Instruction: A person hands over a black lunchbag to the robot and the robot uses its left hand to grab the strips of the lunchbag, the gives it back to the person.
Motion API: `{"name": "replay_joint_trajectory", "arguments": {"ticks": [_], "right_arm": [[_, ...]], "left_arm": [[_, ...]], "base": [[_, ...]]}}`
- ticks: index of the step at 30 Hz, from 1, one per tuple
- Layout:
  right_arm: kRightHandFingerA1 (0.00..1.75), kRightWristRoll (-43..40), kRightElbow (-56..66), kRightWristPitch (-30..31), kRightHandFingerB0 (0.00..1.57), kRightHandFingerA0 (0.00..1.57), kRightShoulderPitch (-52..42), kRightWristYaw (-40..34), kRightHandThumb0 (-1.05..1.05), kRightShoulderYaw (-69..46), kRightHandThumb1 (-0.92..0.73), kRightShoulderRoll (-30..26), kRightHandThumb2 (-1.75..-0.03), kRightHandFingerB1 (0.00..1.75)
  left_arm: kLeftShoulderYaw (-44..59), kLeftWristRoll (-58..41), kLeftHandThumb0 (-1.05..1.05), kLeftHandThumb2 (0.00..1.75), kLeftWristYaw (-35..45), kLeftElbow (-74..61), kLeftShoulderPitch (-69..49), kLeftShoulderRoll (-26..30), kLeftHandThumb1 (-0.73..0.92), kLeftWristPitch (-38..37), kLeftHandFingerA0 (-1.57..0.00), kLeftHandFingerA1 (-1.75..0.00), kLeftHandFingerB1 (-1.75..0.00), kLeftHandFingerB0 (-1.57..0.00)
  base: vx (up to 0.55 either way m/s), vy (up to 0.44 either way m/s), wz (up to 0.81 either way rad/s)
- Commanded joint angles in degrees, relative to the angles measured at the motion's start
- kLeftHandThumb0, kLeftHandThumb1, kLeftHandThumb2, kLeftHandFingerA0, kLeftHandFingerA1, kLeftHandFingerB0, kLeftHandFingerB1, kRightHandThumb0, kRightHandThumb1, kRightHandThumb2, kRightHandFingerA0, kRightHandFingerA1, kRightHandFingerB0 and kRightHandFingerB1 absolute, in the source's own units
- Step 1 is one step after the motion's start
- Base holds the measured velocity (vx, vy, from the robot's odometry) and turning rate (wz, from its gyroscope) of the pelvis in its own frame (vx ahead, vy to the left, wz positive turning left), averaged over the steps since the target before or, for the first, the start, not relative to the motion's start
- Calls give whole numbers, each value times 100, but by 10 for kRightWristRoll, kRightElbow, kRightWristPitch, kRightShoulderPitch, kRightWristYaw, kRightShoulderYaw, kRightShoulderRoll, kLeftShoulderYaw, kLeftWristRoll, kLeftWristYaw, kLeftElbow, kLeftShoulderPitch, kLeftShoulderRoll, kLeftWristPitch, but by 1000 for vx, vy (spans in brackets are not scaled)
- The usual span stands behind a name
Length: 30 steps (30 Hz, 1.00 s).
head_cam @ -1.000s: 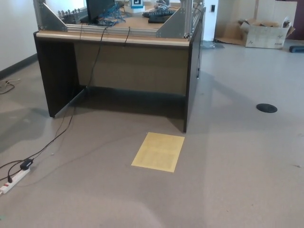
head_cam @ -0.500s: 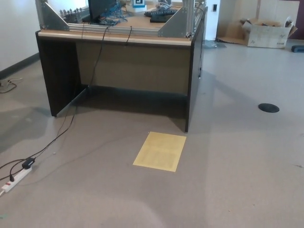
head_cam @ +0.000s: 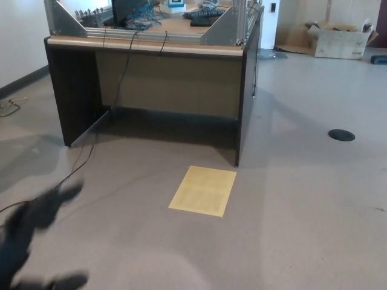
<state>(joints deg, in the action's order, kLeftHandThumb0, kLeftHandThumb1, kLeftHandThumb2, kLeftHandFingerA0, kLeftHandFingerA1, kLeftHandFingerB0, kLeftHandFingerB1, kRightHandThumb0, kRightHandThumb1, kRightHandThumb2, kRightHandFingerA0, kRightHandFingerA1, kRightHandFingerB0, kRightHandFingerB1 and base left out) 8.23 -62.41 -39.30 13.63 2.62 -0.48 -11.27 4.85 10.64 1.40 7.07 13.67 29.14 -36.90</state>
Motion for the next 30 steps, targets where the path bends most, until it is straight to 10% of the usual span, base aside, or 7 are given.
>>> {"name": "replay_joint_trajectory", "arguments": {"ticks": [1, 3, 8, 11, 12, 17, 30], "right_arm": [[41, 2, 0, 5, 37, 45, 3, 3, -70, 2, -70, -11, -63, 37], [41, -6, 1, 4, 38, 45, -1, 8, -68, -1, -70, -7, -62, 38], [41, 0, -1, 1, 37, 45, -3, 6, -70, 3, -70, -7, -62, 38], [41, 6, -1, 3, 37, 46, 1, -1, -71, 6, -70, -10, -63, 37], [41, 5, 2, 5, 37, 45, 1, 2, -70, 5, -69, -12, -63, 37], [41, 5, 9, 4, 36, 44, 2, 2, -67, 6, -70, -10, -62, 37], [41, 7, 5, -1, 37, 45, -1, -1, -68, 8, -70, -12, -62, 38]], "left_arm": [[-41, -15, -78, 59, 134, -211, 230, 42, 60, 244, 0, -25, -25, -2], [-66, -1, -77, 86, 149, -207, 285, 22, 49, 268, -3, -18, -18, -5], [-119, 48, -81, 59, 162, -175, 383, -22, 60, 286, -1, -25, -25, -3], [-145, 52, -74, 87, 170, -153, 430, -49, 46, 303, -4, -15, -17, -6], [-153, 62, -80, 59, 166, -144, 445, -60, 59, 304, 0, -23, -24, -2], [-191, 92, -79, 88, 167, -123, 502, -102, 49, 331, -6, -14, -17, -7], [-265, 147, -77, 89, 179, -115, 571, -185, 48, 382, 0, -12, -13, 0]], "base": [[0, 0, 0], [0, 0, 0], [0, 0, 0], [0, 0, 0], [0, 0, 0], [0, 0, 0], [0, 0, 0]]}}
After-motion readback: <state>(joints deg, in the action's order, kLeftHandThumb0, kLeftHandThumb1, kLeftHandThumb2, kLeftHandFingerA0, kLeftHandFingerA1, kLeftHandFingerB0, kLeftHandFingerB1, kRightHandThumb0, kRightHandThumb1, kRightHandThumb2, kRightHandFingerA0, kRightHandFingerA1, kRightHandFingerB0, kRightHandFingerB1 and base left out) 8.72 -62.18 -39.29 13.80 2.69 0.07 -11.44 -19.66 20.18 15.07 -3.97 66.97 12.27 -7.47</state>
